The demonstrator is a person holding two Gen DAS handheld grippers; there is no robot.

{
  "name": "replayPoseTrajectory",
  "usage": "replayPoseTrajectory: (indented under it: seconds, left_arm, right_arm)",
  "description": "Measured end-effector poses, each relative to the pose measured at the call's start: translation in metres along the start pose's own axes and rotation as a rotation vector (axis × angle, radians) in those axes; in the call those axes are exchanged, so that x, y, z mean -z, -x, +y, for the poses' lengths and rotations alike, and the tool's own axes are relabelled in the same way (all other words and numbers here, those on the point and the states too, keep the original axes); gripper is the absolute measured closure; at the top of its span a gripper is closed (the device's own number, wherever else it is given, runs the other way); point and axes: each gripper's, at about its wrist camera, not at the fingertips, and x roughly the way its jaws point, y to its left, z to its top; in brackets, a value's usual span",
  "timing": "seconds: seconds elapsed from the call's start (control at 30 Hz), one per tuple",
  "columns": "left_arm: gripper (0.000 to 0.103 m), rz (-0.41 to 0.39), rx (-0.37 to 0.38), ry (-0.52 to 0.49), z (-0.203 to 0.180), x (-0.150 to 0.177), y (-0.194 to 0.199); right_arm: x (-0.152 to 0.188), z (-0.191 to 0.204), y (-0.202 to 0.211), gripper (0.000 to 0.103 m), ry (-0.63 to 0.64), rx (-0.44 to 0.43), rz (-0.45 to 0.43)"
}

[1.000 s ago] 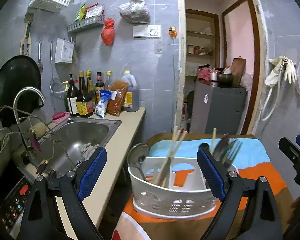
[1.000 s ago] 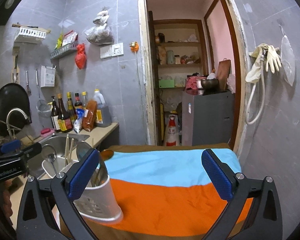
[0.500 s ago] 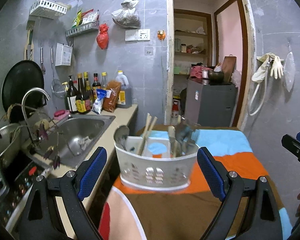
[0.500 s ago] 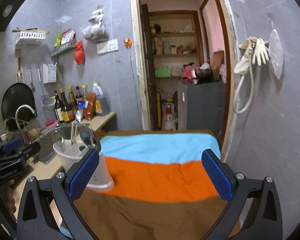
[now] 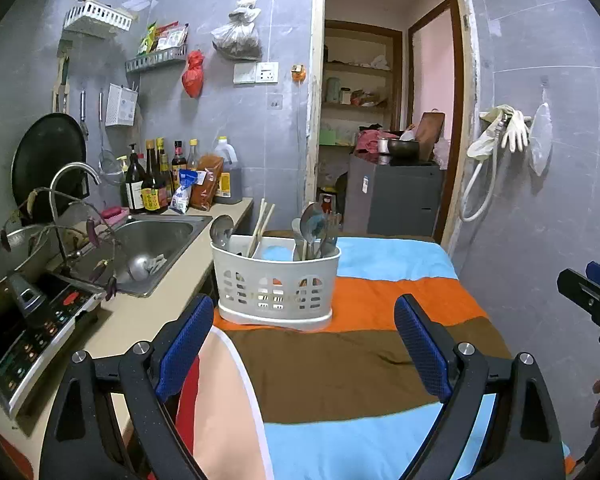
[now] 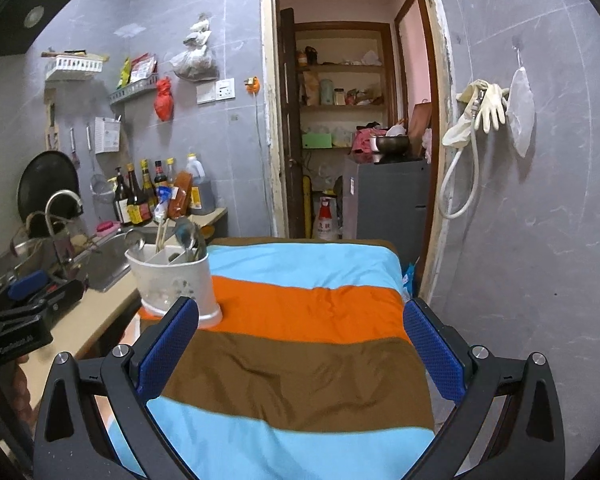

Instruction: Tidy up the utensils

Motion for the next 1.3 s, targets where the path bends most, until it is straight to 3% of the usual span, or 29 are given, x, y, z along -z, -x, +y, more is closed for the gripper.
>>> replayPoseTrajectory:
  seconds: [0.4,1.3]
  left_arm:
    - [0.015,-0.01,0.026,0.008,-0.006,0.012,0.033]
    - [0.015,-0.008,0.023,0.039,-0.005,0.01,0.036]
  right_arm:
    - [0.013,-0.003,0.048,0.0,-0.013,0.063,-0.074]
    - [0.021,0.0,0.047,0.0,-0.012,0.049,-0.04]
